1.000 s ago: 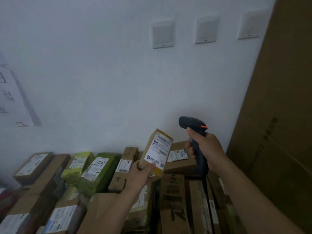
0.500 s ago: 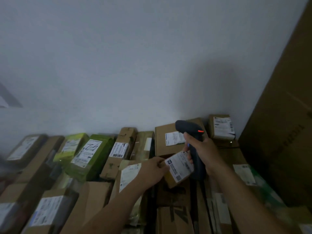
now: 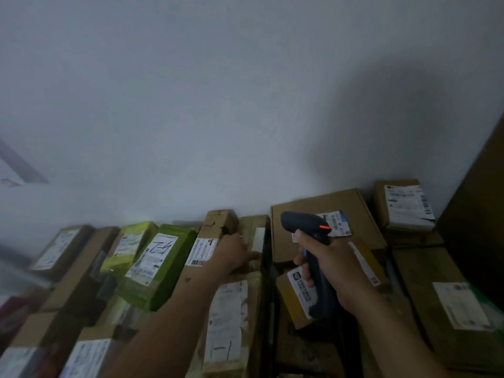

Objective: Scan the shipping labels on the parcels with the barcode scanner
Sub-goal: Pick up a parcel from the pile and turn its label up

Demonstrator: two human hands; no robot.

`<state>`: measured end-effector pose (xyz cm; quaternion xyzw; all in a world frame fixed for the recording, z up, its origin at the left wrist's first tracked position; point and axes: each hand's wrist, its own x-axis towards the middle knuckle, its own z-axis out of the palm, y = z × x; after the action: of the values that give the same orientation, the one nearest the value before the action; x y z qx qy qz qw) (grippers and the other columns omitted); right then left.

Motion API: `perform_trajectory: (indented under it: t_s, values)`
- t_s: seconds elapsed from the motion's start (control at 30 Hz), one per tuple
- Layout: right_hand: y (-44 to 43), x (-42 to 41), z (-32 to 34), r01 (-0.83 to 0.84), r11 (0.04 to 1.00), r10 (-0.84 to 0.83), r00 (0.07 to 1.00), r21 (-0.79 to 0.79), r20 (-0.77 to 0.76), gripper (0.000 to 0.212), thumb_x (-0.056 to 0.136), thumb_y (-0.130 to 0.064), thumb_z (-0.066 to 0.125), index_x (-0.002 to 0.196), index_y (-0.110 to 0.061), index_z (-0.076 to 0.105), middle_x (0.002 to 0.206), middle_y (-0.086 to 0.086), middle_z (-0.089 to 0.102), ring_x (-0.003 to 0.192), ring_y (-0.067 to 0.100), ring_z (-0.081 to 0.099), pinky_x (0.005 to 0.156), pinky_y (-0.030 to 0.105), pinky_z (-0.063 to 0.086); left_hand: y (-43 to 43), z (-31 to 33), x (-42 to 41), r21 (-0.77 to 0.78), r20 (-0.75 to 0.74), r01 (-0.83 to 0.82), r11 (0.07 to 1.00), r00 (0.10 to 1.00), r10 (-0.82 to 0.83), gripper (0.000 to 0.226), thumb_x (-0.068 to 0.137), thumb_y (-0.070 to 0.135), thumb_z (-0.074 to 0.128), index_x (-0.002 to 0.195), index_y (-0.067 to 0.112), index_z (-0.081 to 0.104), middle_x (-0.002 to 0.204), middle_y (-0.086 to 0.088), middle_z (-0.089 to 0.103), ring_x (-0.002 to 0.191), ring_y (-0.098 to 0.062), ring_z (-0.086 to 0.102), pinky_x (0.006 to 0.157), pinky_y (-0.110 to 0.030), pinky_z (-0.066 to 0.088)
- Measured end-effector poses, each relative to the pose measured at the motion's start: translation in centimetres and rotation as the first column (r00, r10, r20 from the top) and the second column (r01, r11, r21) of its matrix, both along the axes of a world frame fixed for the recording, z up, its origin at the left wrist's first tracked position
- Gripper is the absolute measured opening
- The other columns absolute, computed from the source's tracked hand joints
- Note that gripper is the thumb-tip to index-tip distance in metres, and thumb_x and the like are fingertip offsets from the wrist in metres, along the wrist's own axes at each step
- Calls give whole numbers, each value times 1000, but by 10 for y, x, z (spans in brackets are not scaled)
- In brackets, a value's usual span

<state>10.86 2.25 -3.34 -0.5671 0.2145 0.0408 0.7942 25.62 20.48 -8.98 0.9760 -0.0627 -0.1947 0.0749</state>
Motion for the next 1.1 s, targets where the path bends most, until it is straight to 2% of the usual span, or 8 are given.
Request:
perform_trajectory:
  t_s: [0.07, 0.17, 0.2, 0.4, 0.67, 0.8, 0.93, 1.1]
  values:
    - [0, 2, -1, 0, 1000, 0, 1000, -10, -2, 31, 90, -31, 64, 86, -1, 59, 64, 9, 63, 43, 15, 53, 46, 25, 45, -1, -16, 10, 35, -75, -23, 999, 997, 25, 65, 71, 66, 72, 107, 12, 62, 100, -5, 68, 87, -17, 65, 75, -32, 54]
    - [-1, 3, -4, 2, 1000, -2, 1000, -12, 1, 31, 91, -32, 64, 85, -1, 59, 61, 7, 62, 43, 15, 53, 45, 24, 46, -1, -42, 24, 164, -58, 18, 986, 998, -8, 123, 46, 90, 55, 138, 9, 44, 129, -15, 53, 117, -33, 52, 97, -45, 49]
    - [-1, 3, -5, 8, 1000, -7, 1000, -12, 6, 31, 91, -32, 64, 84, -1, 59, 61, 8, 62, 42, 15, 52, 44, 25, 45, -2, -49, 27, 170, -61, 41, 985, 998, -31, 130, 40, 94, 48, 141, 12, 41, 135, -15, 49, 122, -35, 48, 100, -45, 47]
    - [2, 3, -1, -6, 1000, 6, 1000, -17, 18, 30, 91, -31, 64, 83, -3, 58, 63, 8, 62, 44, 16, 52, 45, 26, 45, 5, -59, 31, 1, -45, 72, 997, 996, -72, 100, 39, 78, 51, 117, 16, 57, 104, -3, 64, 91, -20, 63, 81, -39, 57]
    - [-1, -3, 5, -43, 999, 43, 999, 0, 9, 31, 91, -31, 64, 84, -1, 58, 61, 6, 62, 44, 15, 52, 48, 26, 45, 17, 5, 2, -204, 14, -237, 950, 969, 245, 85, 65, 60, 72, 129, 8, 51, 103, -4, 58, 94, -22, 58, 70, -31, 48]
    - [-2, -12, 13, -66, 998, 66, 997, -6, 30, 29, 91, -29, 63, 85, -1, 58, 61, 5, 61, 45, 16, 52, 48, 26, 45, 38, 30, 2, -398, -2, -228, 889, 969, 247, 67, 69, 52, 76, 121, 15, 59, 103, -1, 66, 92, -19, 66, 75, -33, 60]
    - [-1, -22, 26, -67, 997, 68, 997, -38, 45, 29, 91, -28, 64, 81, -2, 58, 54, 3, 60, 44, 17, 51, 46, 27, 43, 53, 48, -13, -529, 6, -179, 830, 977, 215, 37, 81, 26, 77, 111, 22, 56, 100, 5, 66, 86, -13, 67, 56, -18, 53]
    - [3, -32, 43, -84, 986, 97, 992, -142, 83, 26, 91, -27, 64, 78, -5, 61, 59, 6, 62, 43, 17, 52, 45, 27, 44, 70, 54, -26, -701, 25, -165, 694, 966, 255, 43, 84, 21, 75, 123, 20, 57, 107, 5, 65, 95, -13, 65, 64, -21, 55]
